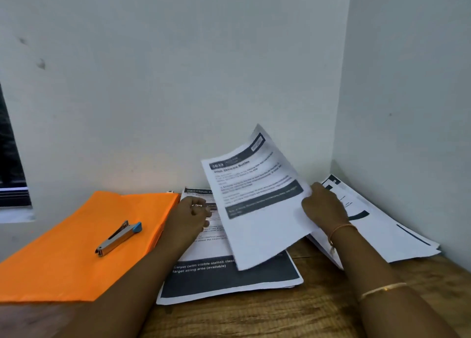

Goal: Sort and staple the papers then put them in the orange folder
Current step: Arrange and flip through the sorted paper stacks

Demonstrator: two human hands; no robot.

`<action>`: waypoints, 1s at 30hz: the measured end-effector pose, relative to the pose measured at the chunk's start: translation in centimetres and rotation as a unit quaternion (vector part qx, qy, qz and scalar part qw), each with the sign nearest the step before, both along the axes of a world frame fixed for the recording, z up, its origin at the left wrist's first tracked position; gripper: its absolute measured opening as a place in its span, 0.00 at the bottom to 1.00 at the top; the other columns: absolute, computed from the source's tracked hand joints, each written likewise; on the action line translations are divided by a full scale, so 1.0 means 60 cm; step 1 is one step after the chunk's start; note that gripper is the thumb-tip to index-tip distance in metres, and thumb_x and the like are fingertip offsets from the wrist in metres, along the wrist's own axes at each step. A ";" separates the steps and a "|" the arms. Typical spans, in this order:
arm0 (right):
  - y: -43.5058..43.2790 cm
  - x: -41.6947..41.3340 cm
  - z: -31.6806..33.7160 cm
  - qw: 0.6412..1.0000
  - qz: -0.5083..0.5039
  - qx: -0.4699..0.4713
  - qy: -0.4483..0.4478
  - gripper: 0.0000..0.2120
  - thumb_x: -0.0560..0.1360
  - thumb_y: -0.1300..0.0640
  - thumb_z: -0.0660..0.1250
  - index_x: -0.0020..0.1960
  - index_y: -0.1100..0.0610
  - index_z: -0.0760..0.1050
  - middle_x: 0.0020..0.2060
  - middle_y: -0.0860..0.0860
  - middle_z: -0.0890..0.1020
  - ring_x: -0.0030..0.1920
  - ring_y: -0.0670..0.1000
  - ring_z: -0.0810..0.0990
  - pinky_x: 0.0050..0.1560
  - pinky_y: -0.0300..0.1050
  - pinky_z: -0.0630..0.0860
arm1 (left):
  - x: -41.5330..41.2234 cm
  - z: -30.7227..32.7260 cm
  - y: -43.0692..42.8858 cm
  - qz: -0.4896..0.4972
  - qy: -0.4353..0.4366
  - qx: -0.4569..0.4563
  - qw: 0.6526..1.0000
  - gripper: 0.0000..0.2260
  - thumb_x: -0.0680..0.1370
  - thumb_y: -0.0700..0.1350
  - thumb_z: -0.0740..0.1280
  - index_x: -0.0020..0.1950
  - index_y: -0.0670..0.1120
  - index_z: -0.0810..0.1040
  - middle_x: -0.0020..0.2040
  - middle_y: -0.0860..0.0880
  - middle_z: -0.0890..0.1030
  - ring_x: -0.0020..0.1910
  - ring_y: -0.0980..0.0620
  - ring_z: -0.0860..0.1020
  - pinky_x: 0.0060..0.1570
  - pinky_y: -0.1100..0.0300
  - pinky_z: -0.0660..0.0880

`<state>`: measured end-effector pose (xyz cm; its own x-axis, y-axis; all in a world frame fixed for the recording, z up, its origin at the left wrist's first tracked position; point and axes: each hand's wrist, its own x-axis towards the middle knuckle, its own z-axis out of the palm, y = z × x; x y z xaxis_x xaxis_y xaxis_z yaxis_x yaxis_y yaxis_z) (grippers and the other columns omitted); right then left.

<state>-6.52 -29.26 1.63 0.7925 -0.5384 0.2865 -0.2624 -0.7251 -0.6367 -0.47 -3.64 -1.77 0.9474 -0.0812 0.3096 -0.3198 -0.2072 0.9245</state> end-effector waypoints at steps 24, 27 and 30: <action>0.040 0.043 -0.069 0.970 0.186 -0.061 0.145 0.45 0.66 0.22 0.46 0.75 0.47 0.56 0.75 0.51 0.60 0.74 0.57 0.59 0.70 0.67 0.54 | 0.031 -0.024 0.027 0.098 -0.048 0.353 0.929 0.11 0.76 0.49 0.67 0.58 0.49 0.76 0.59 0.48 0.77 0.60 0.48 0.73 0.57 0.57 0.69; 0.036 0.041 -0.079 0.938 0.159 -0.131 0.279 0.39 0.71 0.25 0.42 0.76 0.44 0.50 0.78 0.51 0.49 0.77 0.60 0.47 0.69 0.73 0.44 | 0.030 -0.024 0.025 0.085 -0.030 0.363 0.927 0.13 0.76 0.50 0.67 0.59 0.50 0.76 0.61 0.48 0.76 0.61 0.49 0.73 0.56 0.58 0.69; 0.024 0.033 -0.075 0.933 0.136 -0.137 0.303 0.33 0.75 0.29 0.44 0.76 0.42 0.51 0.78 0.53 0.47 0.76 0.62 0.44 0.68 0.74 0.42 | 0.032 -0.024 0.025 0.086 -0.023 0.366 0.926 0.13 0.75 0.51 0.68 0.59 0.50 0.75 0.62 0.48 0.75 0.61 0.49 0.72 0.56 0.58 0.70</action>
